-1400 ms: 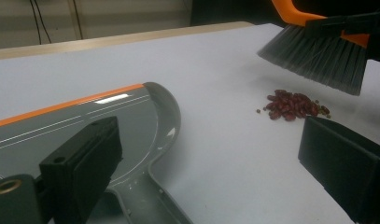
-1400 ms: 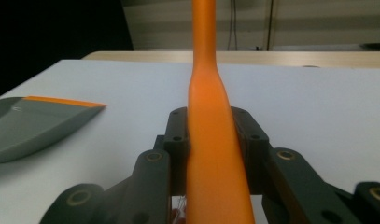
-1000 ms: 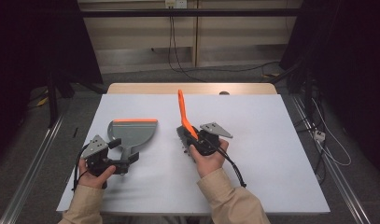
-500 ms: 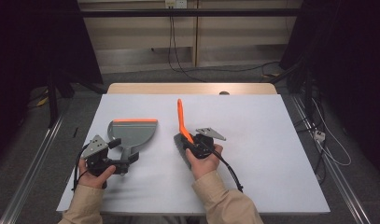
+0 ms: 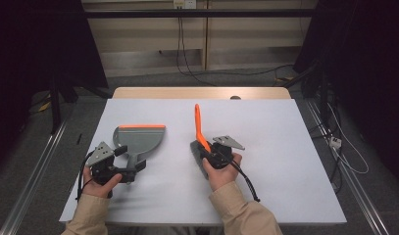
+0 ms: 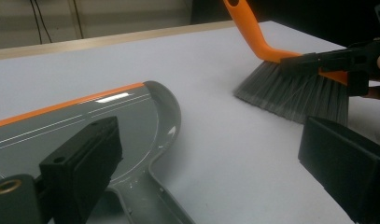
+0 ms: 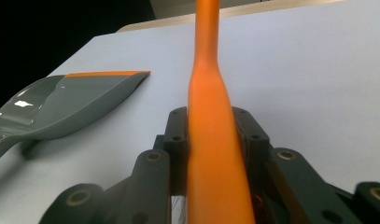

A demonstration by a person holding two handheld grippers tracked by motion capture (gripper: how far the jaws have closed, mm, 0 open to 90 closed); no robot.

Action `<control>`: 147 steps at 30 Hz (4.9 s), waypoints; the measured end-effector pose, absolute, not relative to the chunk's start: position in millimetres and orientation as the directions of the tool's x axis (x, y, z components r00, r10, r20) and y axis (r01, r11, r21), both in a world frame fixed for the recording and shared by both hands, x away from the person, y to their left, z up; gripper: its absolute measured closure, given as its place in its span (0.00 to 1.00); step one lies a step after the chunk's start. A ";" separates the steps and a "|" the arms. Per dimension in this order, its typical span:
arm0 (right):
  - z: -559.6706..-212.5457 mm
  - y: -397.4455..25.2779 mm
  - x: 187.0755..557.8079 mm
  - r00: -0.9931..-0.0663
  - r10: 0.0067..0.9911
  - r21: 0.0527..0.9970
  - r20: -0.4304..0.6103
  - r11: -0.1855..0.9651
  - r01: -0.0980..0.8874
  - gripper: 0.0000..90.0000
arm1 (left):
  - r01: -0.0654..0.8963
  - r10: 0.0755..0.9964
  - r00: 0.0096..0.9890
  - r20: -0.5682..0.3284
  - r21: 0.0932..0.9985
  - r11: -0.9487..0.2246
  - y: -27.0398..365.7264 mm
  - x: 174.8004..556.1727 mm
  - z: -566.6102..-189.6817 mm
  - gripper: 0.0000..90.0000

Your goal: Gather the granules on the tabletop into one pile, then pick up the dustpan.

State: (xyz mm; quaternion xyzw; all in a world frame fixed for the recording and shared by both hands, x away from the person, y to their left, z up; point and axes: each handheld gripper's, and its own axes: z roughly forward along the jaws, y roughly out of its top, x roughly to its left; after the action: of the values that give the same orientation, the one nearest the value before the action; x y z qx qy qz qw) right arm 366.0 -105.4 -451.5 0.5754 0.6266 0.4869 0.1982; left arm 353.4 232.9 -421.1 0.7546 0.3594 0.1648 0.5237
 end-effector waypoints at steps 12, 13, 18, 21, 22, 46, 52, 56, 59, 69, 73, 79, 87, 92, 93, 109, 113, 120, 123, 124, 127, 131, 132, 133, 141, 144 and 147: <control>-442.3 -113.3 365.1 -0.290 0.900 0.848 0.327 -0.144 0.510 0.79 | 0.368 0.716 0.687 -0.123 0.909 -0.197 231.8 353.3 -421.4 0.07; -439.7 -115.4 365.7 -0.299 0.898 0.854 0.323 -0.140 0.502 0.79 | 0.368 0.717 0.686 -0.122 0.908 -0.198 232.0 353.2 -421.3 0.07; -424.7 -135.2 369.5 -0.330 0.899 0.879 0.287 -0.109 0.465 0.79 | 0.370 0.722 0.681 -0.122 0.908 -0.196 233.1 353.1 -421.1 0.07; -420.2 -153.7 373.3 -0.325 0.910 0.885 0.256 -0.086 0.457 0.79 | 0.374 0.724 0.680 -0.118 0.905 -0.203 233.9 353.6 -421.2 0.07; -420.0 -159.6 374.5 -0.319 0.916 0.888 0.241 -0.076 0.454 0.79 | 0.377 0.726 0.677 -0.121 0.904 -0.201 233.8 353.7 -421.4 0.07; -436.2 -207.5 381.7 -0.358 0.928 0.822 0.103 0.124 0.556 0.71 | 0.484 0.786 0.604 -0.133 0.845 -0.229 238.1 355.0 -427.0 0.07; -433.2 -206.7 379.8 -0.360 0.927 0.793 0.102 0.142 0.592 0.78 | 0.606 0.849 0.509 -0.144 0.760 -0.235 238.7 359.5 -433.1 0.11; -432.7 -208.5 378.8 -0.375 0.923 0.792 0.082 0.168 0.587 0.78 | 0.646 0.868 0.481 -0.122 0.719 -0.257 235.6 360.9 -435.2 0.13; -433.0 -210.5 378.0 -0.380 0.920 0.793 0.092 0.164 0.587 0.78 | 0.667 0.881 0.458 -0.120 0.702 -0.251 232.4 362.3 -436.6 0.16; -432.5 -213.1 376.0 -0.386 0.917 0.790 0.101 0.162 0.591 0.79 | 0.717 0.910 0.398 -0.118 0.659 -0.228 233.3 367.6 -432.9 0.26; -432.6 -213.2 376.5 -0.390 0.915 0.790 0.103 0.162 0.591 0.78 | 0.731 0.912 0.394 -0.111 0.640 -0.237 234.4 370.9 -430.8 0.33; -433.1 -213.1 376.9 -0.393 0.914 0.793 0.103 0.162 0.587 0.78 | 0.742 0.926 0.367 -0.088 0.628 -0.235 232.0 378.2 -427.1 0.41; -432.9 -211.9 376.3 -0.392 0.915 0.794 0.091 0.171 0.583 0.79 | 0.748 0.933 0.358 0.022 0.592 -0.301 212.2 390.1 -433.6 0.56; -433.1 -213.9 376.4 -0.396 0.913 0.794 0.094 0.171 0.583 0.79 | 0.755 0.927 0.374 0.025 0.572 -0.320 212.4 398.0 -437.1 0.70; -433.2 -214.4 376.6 -0.393 0.915 0.794 0.091 0.171 0.583 0.79 | 0.749 0.925 0.379 0.023 0.579 -0.321 214.5 398.2 -435.9 0.70; -430.7 -219.5 376.3 -0.398 0.910 0.829 0.120 0.128 0.544 0.79 | 0.613 0.761 0.646 -0.054 0.630 -0.476 212.6 366.3 -403.9 0.70; -428.2 -217.9 377.7 -0.390 0.915 0.845 0.106 0.124 0.520 0.79 | 0.556 0.676 0.734 -0.067 0.630 -0.542 196.0 354.6 -407.2 0.70; -434.2 -213.5 385.8 -0.393 0.915 0.845 0.089 0.139 0.516 0.79 | 0.475 0.567 0.823 -0.046 0.604 -0.640 170.9 342.5 -412.4 0.70; -436.8 -212.0 386.5 -0.401 0.913 0.837 0.078 0.158 0.523 0.79 | 0.459 0.538 0.841 -0.051 0.593 -0.662 164.1 338.6 -415.8 0.70; -437.3 -211.5 386.2 -0.402 0.912 0.832 0.075 0.165 0.530 0.79 | 0.455 0.534 0.844 -0.049 0.593 -0.665 162.3 337.2 -416.6 0.70; -435.9 -210.8 384.9 -0.409 0.909 0.827 0.078 0.170 0.536 0.76 | 0.452 0.527 0.849 -0.044 0.577 -0.680 160.3 335.8 -418.7 0.70; -430.2 -209.7 382.0 -0.414 0.908 0.810 0.068 0.192 0.554 0.68 | 0.437 0.510 0.859 -0.035 0.569 -0.697 159.0 335.2 -421.4 0.70; -428.4 -209.8 381.0 -0.410 0.910 0.809 0.062 0.195 0.555 0.68 | 0.436 0.502 0.864 -0.048 0.572 -0.695 159.0 335.2 -421.8 0.70; -426.3 -209.8 380.3 -0.411 0.910 0.802 0.054 0.205 0.561 0.67 | 0.426 0.490 0.871 -0.043 0.565 -0.706 159.5 335.4 -421.2 0.70; -422.5 -208.9 381.3 -0.435 0.900 0.744 0.017 0.279 0.607 0.79 | 0.404 0.455 0.889 -0.054 0.563 -0.722 157.1 332.0 -421.9 0.70; -423.4 -207.6 379.7 -0.439 0.899 0.747 -0.001 0.292 0.597 0.79 | 0.428 0.472 0.877 -0.086 0.584 -0.689 153.3 328.3 -424.2 0.70; -425.0 -201.9 375.3 -0.452 0.892 0.755 -0.004 0.299 0.583 0.79 | 0.370 0.415 0.909 -0.042 0.540 -0.756 153.5 332.0 -423.3 0.70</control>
State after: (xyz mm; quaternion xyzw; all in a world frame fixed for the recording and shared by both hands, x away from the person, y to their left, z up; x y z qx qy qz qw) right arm 375.3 -201.9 -425.0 0.4756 0.7757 0.3525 0.2189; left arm 332.0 153.5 -423.3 0.9362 0.2096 0.0401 0.2794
